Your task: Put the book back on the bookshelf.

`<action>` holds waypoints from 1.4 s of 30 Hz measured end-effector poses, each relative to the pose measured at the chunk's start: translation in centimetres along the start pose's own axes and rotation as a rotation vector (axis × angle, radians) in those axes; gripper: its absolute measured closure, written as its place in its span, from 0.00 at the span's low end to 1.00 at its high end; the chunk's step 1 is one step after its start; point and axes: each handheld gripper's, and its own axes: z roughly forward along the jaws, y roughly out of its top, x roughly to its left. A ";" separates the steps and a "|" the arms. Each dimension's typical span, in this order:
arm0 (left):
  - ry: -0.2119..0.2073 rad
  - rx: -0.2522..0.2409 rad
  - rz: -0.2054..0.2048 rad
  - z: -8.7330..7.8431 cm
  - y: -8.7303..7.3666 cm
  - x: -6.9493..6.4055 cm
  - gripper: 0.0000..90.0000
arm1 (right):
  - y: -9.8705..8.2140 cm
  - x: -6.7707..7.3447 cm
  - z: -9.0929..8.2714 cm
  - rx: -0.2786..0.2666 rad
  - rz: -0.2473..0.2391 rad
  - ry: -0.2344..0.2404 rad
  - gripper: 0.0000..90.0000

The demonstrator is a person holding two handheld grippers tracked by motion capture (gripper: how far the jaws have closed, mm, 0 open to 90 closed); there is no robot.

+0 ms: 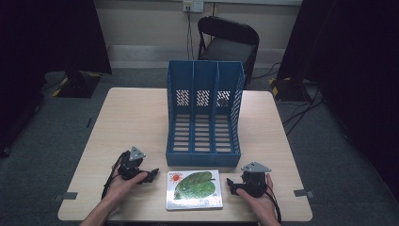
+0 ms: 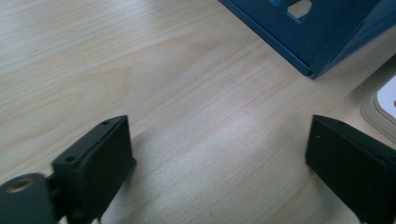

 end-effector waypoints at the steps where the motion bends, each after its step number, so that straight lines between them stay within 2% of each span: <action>1: 0.004 -0.002 -0.011 -0.1 0.0 0.1 0.14 | 0.0 0.0 0.0 0.000 0.001 0.000 0.11; 2: 0.004 -0.002 -0.011 -0.1 0.0 0.1 0.17 | 0.0 0.0 0.0 0.000 0.001 0.000 0.11; 5: -0.011 0.008 -0.019 -0.3 0.0 0.2 0.18 | 0.0 0.0 0.0 0.004 0.004 -0.004 0.11; 7: -0.038 0.000 -0.010 -0.4 0.1 0.1 0.19 | 0.1 0.1 -0.1 0.010 0.005 -0.008 0.11; 8: -0.039 0.002 0.013 -0.5 0.2 -0.1 0.20 | 0.1 0.1 -0.1 0.012 0.005 -0.008 0.12; 9: -0.039 0.002 0.013 -0.5 0.2 -0.1 0.21 | 0.1 0.1 -0.1 0.012 0.005 -0.008 0.12; 10: -0.036 0.014 0.051 -0.7 0.4 -0.5 0.22 | 0.2 0.2 -0.1 0.014 0.004 0.001 0.13; 11: -0.059 0.014 0.051 -0.9 0.4 -0.7 0.23 | 0.2 0.2 -0.2 0.017 0.003 0.013 0.15; 12: -0.059 0.014 0.051 -0.9 0.4 -0.7 0.26 | 0.2 0.2 -0.2 0.017 0.003 0.013 0.15; 13: -0.087 0.017 0.034 -1.3 0.5 -0.9 0.28 | 0.5 0.3 -0.5 0.015 0.013 0.051 0.20; 14: -0.087 0.017 0.034 -1.3 0.5 -0.9 0.28 | 0.5 0.3 -0.5 0.015 0.013 0.051 0.20; 16: -0.147 0.002 0.000 -2.1 0.6 -1.4 0.29 | 0.8 0.7 -1.0 0.000 0.006 0.072 0.21; 17: -0.147 0.002 0.000 -2.1 0.6 -1.4 0.31 | 0.9 0.9 -1.3 0.003 0.010 0.092 0.23; 18: -0.165 -0.004 -0.007 -2.4 0.7 -1.7 0.33 | 0.9 0.9 -1.3 0.003 0.010 0.092 0.23; 19: -0.208 -0.009 -0.019 -2.8 0.9 -2.1 0.37 | 1.1 1.3 -1.8 0.005 0.016 0.144 0.31; 20: -0.208 -0.009 -0.019 -2.8 0.9 -2.1 0.39 | 1.1 1.3 -1.8 0.005 0.016 0.144 0.31; 23: -0.229 0.001 -0.021 -2.9 1.2 -3.0 0.41 | 1.3 2.1 -2.3 -0.024 0.002 0.182 0.31; 24: -0.255 0.005 -0.013 -2.9 1.2 -3.6 0.43 | 1.4 2.6 -2.5 -0.037 -0.013 0.199 0.32; 26: -0.281 0.019 -0.007 -2.7 1.2 -4.2 0.47 | 1.3 3.2 -2.4 -0.032 -0.031 0.230 0.33; 27: -0.281 0.019 -0.007 -2.7 1.2 -4.2 0.49 | 1.3 3.2 -2.4 -0.032 -0.031 0.230 0.33; 29: -0.315 0.040 0.002 -2.2 1.3 -5.1 0.52 | 1.4 3.9 -2.0 -0.015 -0.051 0.277 0.34; 31: -0.322 0.055 0.008 -1.9 1.3 -5.6 0.52 | 1.3 4.4 -1.8 -0.013 -0.065 0.303 0.34; 34: -0.318 0.077 0.012 -1.5 1.2 -5.8 0.49 | 1.2 4.9 -1.6 -0.006 -0.073 0.314 0.34; 37: -0.334 0.093 0.012 -0.9 1.2 -6.2 0.48 | 0.8 5.5 -1.1 0.033 -0.077 0.345 0.31; 40: -0.337 0.090 0.015 -0.8 1.3 -6.3 0.51 | 0.6 5.9 -1.2 0.028 -0.085 0.338 0.29; 42: -0.341 0.095 0.003 -0.8 1.3 -6.1 0.51 | 0.6 5.9 -1.4 0.038 -0.091 0.346 0.29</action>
